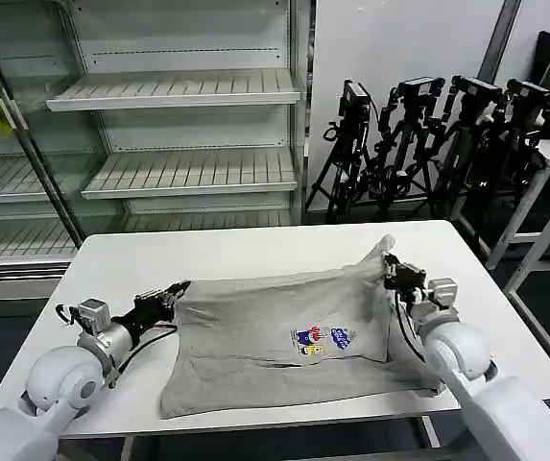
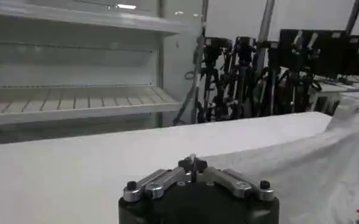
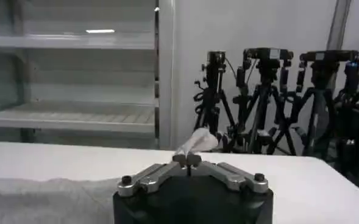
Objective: Fold and organize the clothes.
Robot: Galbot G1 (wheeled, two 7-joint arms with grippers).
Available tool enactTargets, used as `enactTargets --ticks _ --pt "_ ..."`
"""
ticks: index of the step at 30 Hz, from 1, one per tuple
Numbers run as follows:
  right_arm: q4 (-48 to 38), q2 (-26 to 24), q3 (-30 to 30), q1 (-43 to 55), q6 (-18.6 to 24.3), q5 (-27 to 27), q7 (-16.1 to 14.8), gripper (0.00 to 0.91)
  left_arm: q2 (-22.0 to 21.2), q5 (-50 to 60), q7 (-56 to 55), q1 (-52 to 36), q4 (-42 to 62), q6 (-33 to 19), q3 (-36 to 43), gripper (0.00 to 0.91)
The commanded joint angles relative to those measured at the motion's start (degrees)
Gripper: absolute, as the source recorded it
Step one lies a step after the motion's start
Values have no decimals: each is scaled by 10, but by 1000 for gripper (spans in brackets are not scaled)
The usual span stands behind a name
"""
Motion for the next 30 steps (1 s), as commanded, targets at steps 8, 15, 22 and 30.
enactTargets --ticks 8,15,22,30 --pt "164 -26 91 -198 4 -18 0 0 12 0 6 145 -84 -5 -101 30" --pt "168 -32 109 -212 4 -19 -1 0 4 14 11 201 -109 -11 -123 30" --pt "146 -33 106 -219 7 -36 -6 0 -1 35 15 226 -110 -17 -117 30" --pt "131 -39 109 -218 8 -45 -9 0 -6 54 17 235 -106 -20 -100 40"
